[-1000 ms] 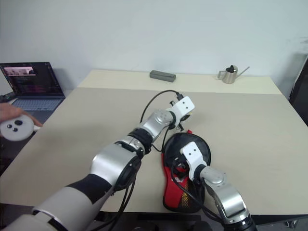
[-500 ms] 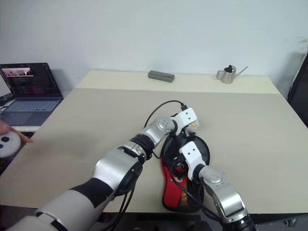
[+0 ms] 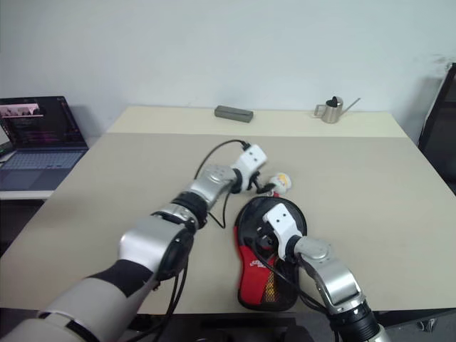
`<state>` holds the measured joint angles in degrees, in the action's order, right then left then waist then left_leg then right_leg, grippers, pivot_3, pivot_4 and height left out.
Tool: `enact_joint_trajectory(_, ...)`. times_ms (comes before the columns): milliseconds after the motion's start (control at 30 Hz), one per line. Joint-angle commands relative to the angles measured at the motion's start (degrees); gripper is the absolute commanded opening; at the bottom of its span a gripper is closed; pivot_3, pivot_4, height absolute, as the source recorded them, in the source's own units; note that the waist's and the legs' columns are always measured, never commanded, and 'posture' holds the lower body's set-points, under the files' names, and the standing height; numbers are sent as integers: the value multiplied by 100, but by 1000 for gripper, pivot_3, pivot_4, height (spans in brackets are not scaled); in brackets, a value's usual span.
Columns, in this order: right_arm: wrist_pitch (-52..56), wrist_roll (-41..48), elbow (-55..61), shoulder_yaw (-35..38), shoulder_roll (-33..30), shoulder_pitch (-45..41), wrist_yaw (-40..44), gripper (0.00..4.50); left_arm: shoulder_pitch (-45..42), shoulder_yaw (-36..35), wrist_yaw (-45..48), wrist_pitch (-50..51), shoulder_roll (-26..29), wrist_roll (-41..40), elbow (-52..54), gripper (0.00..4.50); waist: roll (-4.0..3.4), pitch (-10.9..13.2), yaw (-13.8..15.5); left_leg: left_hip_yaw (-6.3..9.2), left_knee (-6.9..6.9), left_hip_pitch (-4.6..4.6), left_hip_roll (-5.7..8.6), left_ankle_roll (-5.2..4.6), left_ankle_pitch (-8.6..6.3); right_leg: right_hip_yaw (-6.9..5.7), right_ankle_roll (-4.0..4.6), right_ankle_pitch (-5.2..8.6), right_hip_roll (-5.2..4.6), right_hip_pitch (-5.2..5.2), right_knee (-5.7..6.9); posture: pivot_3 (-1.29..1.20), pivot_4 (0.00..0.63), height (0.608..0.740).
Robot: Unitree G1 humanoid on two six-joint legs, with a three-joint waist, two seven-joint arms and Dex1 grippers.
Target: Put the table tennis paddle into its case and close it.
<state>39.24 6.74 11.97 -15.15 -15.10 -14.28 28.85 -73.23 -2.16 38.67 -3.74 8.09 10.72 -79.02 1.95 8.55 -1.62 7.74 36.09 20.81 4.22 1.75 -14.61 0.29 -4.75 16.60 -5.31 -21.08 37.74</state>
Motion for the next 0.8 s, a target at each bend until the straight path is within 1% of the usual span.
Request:
enact_joint_trajectory(33,393,-87,-1072,83,-235,263,-22,4500,-81,-437,1181,-41,712,-607,395,4474,1,-1,2,2,0,0,1,0,0,-1,0,0,0,1,-1,0,150,740)
enact_joint_trajectory(100,350,-56,-1133,135,-289,216,30,4500,118,-473,2124,-25,1199,-788,565,4474,-2,-1,-21,0,-3,1,0,0,0,0,1,0,0,-3,-2,0,150,740)
enact_joint_trajectory(167,341,-17,-1133,211,-367,210,100,4500,436,-416,3264,135,1628,-1018,1034,4474,-4,-3,-13,0,-4,1,1,0,-1,1,2,0,2,-4,-1,0,150,740)
enact_joint_trajectory(200,336,9,-1111,260,-430,211,154,4500,680,-355,3824,344,1810,-1182,1496,4474,-6,-4,0,2,-4,1,2,0,-1,0,3,-1,1,-2,-1,0,150,740)
enact_joint_trajectory(233,319,34,-1119,298,-486,202,199,4500,858,-301,4146,525,1908,-1301,1858,4474,-6,-4,11,3,-4,2,3,0,-2,0,7,-2,1,-1,-3,0,150,740)
enact_joint_trajectory(300,323,129,-1046,414,-574,182,280,4500,1497,-195,4548,1092,2123,-1622,3131,4474,-4,-4,48,9,-3,8,2,-1,-2,-1,18,-8,0,-1,-5,0,150,740)
enact_joint_trajectory(333,281,167,-1097,477,-626,153,340,4500,1736,-140,4570,1330,2150,-1727,3630,4474,-4,-4,60,13,-2,10,-2,-1,-2,0,20,-9,-1,0,-8,0,150,740)
enact_joint_trajectory(367,292,266,-947,552,-693,152,449,4500,2236,-109,4617,1658,2290,-1915,4532,4474,-3,-3,88,17,-2,12,-24,-1,-2,5,32,-15,-2,0,-8,0,150,740)
enact_joint_trajectory(433,332,606,-552,716,-855,159,820,4500,3067,-63,4501,2129,2458,-2163,6014,4474,-8,2,85,12,-2,17,-28,-2,-2,14,36,-17,-1,-3,-11,0,150,740)
enact_joint_trajectory(567,315,1109,83,990,-1199,107,1290,4500,4051,54,3971,2898,2482,-2564,7943,4474,-21,31,115,5,-4,25,-44,-11,-12,23,49,-11,6,-12,-16,0,150,740)
enact_joint_trajectory(633,343,1327,278,1180,-1386,-6,1472,4500,4372,109,3617,3210,2370,-2709,8555,4474,-44,48,112,-5,-4,42,-55,-7,-14,26,51,-12,15,-9,-14,0,150,740)
enact_joint_trajectory(700,414,1576,488,1377,-1657,-141,1717,4500,4614,164,3354,3383,2343,-2799,8936,4474,-63,65,111,-10,-2,64,-57,-7,-14,27,52,-13,16,-30,-10,0,150,740)
enact_joint_trajectory(800,491,1849,636,1561,-2071,-251,2067,4500,4716,246,3056,3498,2343,-2868,9090,4474,-83,88,108,-16,0,93,-58,-7,-13,30,54,-15,19,-62,-8,0,150,740)
